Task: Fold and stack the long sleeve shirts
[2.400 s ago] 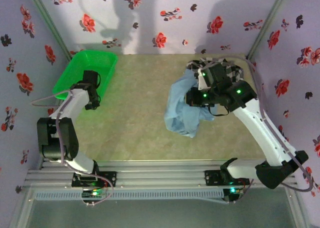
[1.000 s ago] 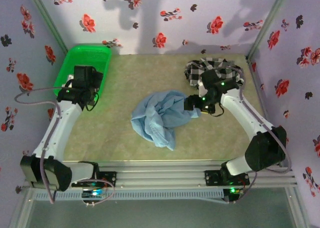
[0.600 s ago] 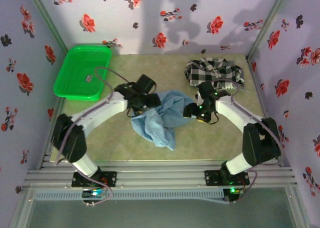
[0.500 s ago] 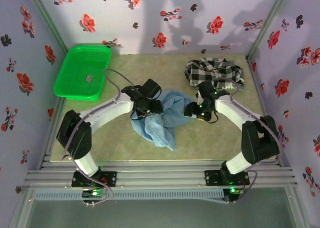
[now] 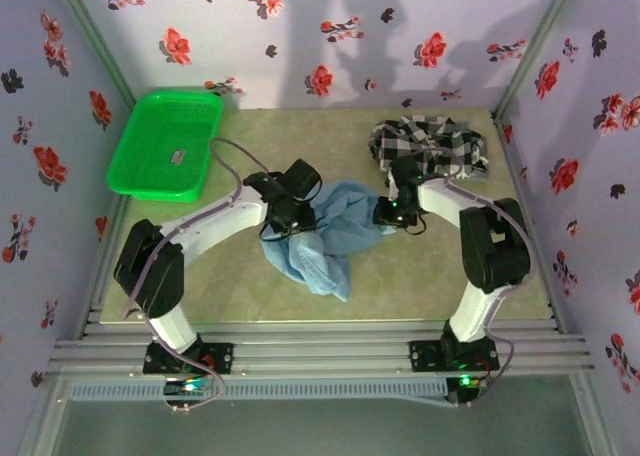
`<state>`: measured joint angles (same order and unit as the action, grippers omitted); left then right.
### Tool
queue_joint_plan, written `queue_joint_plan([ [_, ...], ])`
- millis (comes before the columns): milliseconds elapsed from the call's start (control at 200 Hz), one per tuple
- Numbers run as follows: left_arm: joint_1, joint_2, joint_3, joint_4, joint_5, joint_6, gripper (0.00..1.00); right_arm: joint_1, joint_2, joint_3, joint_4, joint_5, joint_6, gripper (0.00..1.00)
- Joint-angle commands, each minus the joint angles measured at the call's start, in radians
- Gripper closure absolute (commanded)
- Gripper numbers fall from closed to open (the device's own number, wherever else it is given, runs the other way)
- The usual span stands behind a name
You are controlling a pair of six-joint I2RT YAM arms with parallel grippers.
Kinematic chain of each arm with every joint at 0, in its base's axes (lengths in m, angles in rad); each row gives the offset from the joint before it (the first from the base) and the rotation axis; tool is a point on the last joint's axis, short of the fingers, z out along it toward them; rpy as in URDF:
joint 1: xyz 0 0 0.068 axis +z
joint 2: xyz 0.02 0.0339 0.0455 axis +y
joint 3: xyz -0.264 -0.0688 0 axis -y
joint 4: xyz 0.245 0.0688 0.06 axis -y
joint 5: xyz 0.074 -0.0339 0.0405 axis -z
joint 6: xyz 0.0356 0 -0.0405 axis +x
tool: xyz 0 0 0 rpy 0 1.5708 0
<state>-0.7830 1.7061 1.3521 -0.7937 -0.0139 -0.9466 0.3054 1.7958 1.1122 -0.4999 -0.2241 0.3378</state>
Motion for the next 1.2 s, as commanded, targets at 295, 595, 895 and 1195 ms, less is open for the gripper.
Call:
queue_joint_plan([
  [295,0.124,-0.176,-0.049,-0.039,-0.088,0.104,1.00,-0.010,-0.238,0.123,-0.069,0.120,0.038,1.00],
  [595,0.244,-0.316,0.186,-0.053,-0.181,0.308,1.00,-0.047,-0.438,0.303,-0.115,0.136,0.068,1.00],
  [895,0.369,-0.232,0.768,-0.090,-0.231,0.599,1.00,-0.077,-0.374,0.730,-0.140,0.066,0.058,1.00],
  [1195,0.404,-0.115,1.113,-0.054,-0.142,0.769,1.00,-0.154,-0.166,1.169,-0.136,0.002,0.140,1.00],
])
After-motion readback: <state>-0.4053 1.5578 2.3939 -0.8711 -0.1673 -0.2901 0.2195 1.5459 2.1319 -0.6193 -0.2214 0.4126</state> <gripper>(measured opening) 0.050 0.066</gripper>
